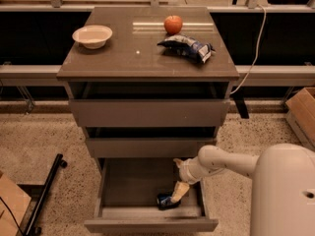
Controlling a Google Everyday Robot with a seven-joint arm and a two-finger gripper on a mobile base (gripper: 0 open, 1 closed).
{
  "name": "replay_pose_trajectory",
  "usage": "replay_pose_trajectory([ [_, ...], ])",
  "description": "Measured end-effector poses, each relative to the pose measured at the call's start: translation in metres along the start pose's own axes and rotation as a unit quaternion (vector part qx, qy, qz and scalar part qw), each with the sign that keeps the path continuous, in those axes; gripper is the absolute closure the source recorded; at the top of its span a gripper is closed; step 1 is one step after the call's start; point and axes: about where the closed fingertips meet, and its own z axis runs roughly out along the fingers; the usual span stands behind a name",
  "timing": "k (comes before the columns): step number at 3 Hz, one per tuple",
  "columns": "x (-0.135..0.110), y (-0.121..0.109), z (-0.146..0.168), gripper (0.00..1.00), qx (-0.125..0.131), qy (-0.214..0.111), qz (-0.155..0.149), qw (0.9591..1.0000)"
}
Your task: Pick pepsi can from bottom drawer and place on counter
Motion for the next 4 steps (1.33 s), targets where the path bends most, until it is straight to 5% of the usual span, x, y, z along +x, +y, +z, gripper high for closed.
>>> replay_pose_trajectory([
  [2, 0.048, 0.001, 0.067, 0.00, -0.031, -0.020, 0.038, 0.9986],
  [4, 0.055, -0.006, 0.092, 0.00, -0.024, -0.022, 0.045, 0.9985],
])
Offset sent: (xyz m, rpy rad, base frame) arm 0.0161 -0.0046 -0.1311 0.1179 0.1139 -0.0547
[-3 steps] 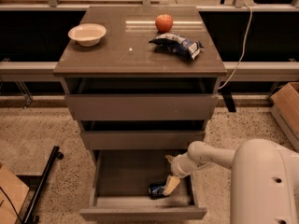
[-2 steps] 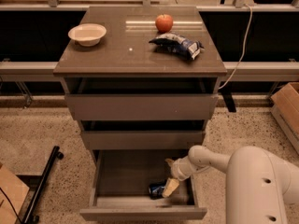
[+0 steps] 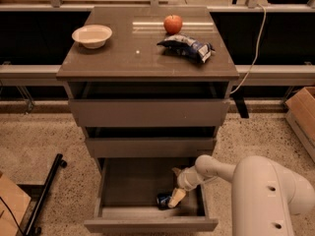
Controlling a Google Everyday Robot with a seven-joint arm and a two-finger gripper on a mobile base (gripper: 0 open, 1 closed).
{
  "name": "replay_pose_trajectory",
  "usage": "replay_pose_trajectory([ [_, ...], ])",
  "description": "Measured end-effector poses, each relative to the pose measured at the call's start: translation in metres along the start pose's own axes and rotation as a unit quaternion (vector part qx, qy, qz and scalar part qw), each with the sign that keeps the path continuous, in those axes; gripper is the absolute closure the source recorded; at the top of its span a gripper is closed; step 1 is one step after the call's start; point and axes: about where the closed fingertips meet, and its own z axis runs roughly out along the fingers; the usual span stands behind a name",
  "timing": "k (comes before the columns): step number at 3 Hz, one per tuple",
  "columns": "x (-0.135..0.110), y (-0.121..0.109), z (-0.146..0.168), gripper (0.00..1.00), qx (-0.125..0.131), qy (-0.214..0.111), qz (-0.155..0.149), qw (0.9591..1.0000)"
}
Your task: Pick pepsi can from bottom drawer and place on counter
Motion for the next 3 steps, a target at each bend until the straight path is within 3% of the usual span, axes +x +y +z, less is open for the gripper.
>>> replay_pose_trajectory([
  [2, 0.038, -0.001, 0.058, 0.00, -0.033, 0.011, 0.043, 0.9985],
  [3, 0.056, 0.001, 0.085, 0.19, -0.056, 0.012, 0.065, 0.9962],
])
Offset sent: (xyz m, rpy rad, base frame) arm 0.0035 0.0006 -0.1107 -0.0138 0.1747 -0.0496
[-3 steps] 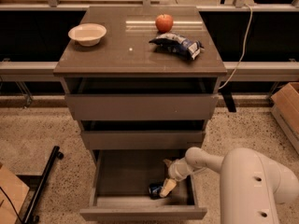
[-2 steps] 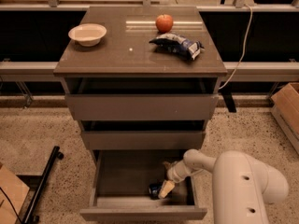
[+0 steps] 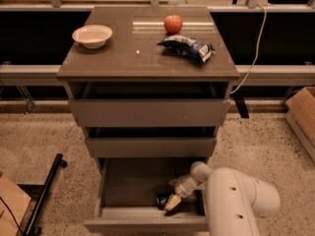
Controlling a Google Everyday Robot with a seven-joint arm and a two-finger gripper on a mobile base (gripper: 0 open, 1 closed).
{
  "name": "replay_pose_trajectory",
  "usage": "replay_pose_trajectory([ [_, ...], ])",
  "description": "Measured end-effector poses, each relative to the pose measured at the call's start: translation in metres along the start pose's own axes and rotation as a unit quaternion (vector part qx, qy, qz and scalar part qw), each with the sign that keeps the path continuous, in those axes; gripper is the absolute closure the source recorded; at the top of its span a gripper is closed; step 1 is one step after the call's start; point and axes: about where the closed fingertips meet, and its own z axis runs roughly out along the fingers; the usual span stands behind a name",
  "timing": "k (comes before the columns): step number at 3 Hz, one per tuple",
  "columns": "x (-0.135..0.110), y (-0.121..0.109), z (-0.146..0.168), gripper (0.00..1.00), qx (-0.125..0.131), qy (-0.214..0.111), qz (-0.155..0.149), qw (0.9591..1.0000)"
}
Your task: Pick pepsi can from bottom drawer and place on counter
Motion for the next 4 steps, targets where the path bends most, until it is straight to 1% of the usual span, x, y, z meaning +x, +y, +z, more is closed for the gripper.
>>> replay_pose_trajectory([
  [1, 0.001, 0.000, 0.006, 0.42, -0.003, 0.000, 0.004, 1.0000],
  [2, -0.007, 0.007, 0.002, 0.65, -0.001, 0.002, -0.002, 1.0000],
  [3, -0.019, 0.018, -0.002, 0.87, -0.010, 0.000, -0.011, 0.9999],
  [4, -0.037, 0.022, -0.018, 1.00, -0.013, 0.006, -0.024, 0.9996],
])
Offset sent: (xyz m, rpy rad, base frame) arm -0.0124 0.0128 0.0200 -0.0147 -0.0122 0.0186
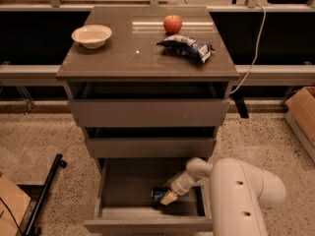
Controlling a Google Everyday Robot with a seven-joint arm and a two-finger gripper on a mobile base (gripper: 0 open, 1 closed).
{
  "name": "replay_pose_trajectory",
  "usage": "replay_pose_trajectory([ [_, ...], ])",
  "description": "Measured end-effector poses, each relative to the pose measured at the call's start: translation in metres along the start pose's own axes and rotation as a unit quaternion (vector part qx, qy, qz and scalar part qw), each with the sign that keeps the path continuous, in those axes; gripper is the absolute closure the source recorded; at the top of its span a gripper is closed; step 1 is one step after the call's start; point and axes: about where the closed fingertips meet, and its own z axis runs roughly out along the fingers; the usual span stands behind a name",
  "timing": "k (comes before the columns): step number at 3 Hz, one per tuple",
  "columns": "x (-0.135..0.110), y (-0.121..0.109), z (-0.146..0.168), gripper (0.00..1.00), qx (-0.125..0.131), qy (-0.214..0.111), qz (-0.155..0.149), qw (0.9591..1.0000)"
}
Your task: Pick pepsi can from bottom drawer and place on counter
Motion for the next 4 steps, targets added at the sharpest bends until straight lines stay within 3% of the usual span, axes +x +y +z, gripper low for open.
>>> replay_pose_trajectory([
  [1, -0.033, 0.007, -0.043, 1.00, 0.008, 0.016, -0.029, 0.9994],
  [2, -0.054, 0.020, -0.074, 1.00, -0.002, 0.011, -0.045, 0.9989],
  [3, -0.083, 0.046, -0.120, 1.00, 0.001, -0.013, -0.078, 0.9969],
  [4, -0.122, 0.068, -0.192, 1.00, 0.034, -0.075, -0.098, 0.9918],
])
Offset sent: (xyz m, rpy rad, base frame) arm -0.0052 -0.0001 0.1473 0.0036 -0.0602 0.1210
